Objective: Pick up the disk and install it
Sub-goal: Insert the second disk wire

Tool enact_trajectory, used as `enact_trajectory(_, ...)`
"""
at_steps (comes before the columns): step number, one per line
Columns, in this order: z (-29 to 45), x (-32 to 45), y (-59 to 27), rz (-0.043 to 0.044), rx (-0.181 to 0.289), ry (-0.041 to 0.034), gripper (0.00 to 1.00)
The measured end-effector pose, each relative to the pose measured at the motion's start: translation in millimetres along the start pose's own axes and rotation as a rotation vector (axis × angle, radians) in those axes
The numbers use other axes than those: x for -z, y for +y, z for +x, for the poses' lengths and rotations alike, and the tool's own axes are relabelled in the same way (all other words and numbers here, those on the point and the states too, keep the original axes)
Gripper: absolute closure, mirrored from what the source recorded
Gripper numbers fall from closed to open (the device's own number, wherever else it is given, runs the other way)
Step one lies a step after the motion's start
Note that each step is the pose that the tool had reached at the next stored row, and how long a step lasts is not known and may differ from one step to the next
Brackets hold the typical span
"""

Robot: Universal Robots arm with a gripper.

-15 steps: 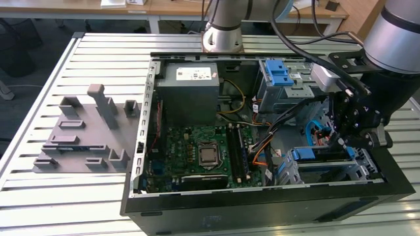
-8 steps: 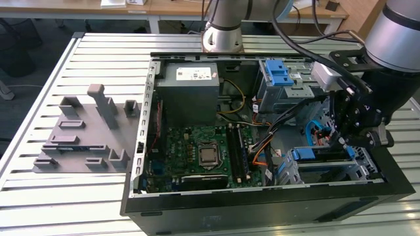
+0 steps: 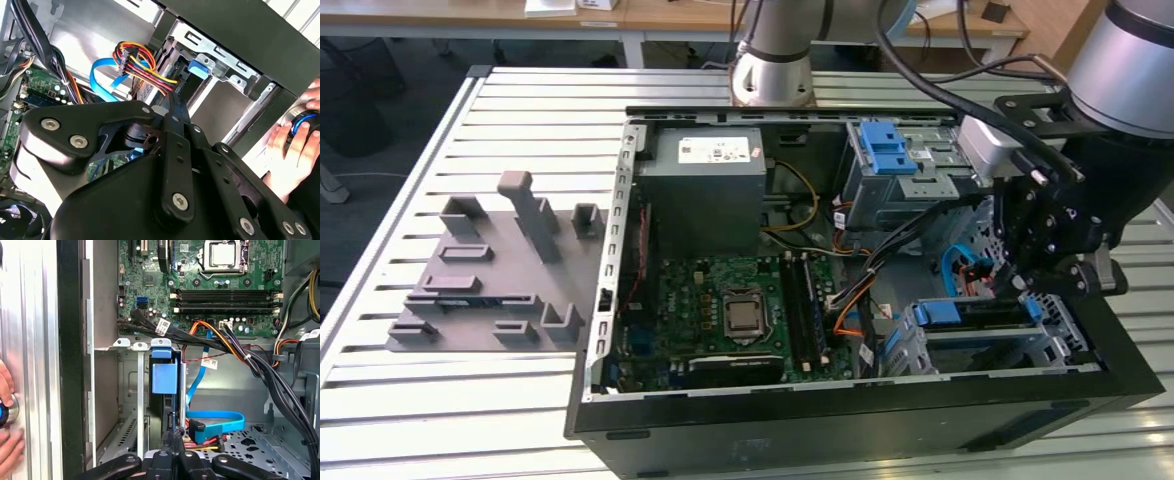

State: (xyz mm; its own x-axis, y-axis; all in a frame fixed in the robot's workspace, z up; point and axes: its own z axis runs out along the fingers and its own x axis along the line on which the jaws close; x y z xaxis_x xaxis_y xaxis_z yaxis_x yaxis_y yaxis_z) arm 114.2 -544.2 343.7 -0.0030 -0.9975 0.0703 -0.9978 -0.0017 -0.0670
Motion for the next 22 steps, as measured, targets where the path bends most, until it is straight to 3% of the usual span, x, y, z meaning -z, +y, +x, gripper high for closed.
enact_trajectory(22, 0.4, 5.8, 7.0, 0.0, 0.0, -0.0016, 0.89)
